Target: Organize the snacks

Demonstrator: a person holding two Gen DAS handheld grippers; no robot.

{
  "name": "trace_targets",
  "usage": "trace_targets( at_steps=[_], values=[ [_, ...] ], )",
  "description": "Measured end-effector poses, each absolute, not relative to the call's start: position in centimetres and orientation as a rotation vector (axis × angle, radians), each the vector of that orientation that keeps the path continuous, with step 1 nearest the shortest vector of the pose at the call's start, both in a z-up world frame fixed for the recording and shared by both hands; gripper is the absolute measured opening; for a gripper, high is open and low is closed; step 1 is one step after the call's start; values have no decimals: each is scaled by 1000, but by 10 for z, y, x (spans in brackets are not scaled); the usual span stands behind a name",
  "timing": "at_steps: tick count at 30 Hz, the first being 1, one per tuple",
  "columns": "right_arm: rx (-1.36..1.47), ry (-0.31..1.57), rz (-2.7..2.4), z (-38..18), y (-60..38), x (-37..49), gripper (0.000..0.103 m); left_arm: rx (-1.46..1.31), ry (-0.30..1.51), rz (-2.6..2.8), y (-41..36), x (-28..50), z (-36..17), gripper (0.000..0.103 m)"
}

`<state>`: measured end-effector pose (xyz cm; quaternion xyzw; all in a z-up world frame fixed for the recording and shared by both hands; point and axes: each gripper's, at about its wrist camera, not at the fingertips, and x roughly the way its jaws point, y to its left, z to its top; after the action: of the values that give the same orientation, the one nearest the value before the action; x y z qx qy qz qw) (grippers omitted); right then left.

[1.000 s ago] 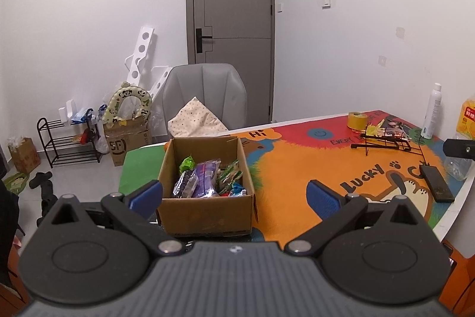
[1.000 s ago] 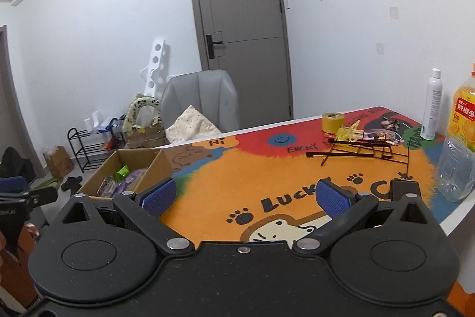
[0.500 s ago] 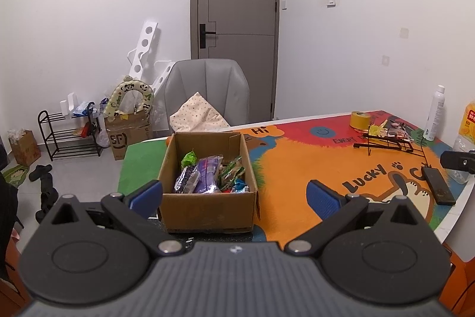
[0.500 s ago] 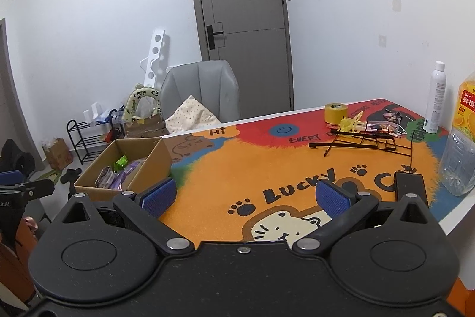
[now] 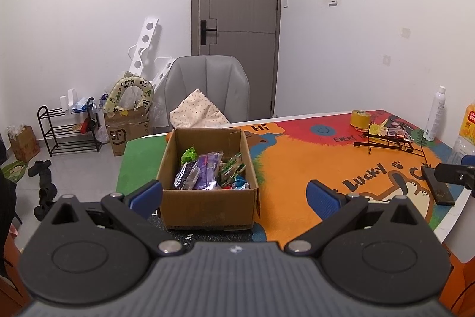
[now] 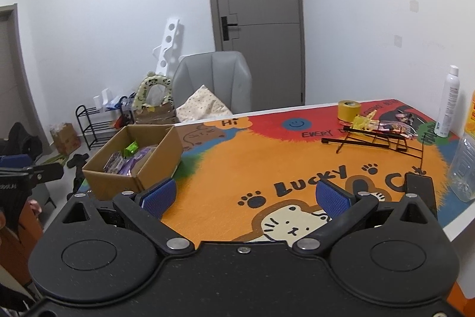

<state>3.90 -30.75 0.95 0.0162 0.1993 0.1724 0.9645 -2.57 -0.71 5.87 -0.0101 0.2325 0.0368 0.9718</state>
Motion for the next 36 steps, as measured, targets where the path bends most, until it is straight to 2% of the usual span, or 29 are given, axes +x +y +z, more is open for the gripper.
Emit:
trace_targets(
  at_steps=[36],
  values=[
    [25, 416, 353, 6, -301, 40, 103, -14, 484, 64, -9, -24, 54, 102]
  ],
)
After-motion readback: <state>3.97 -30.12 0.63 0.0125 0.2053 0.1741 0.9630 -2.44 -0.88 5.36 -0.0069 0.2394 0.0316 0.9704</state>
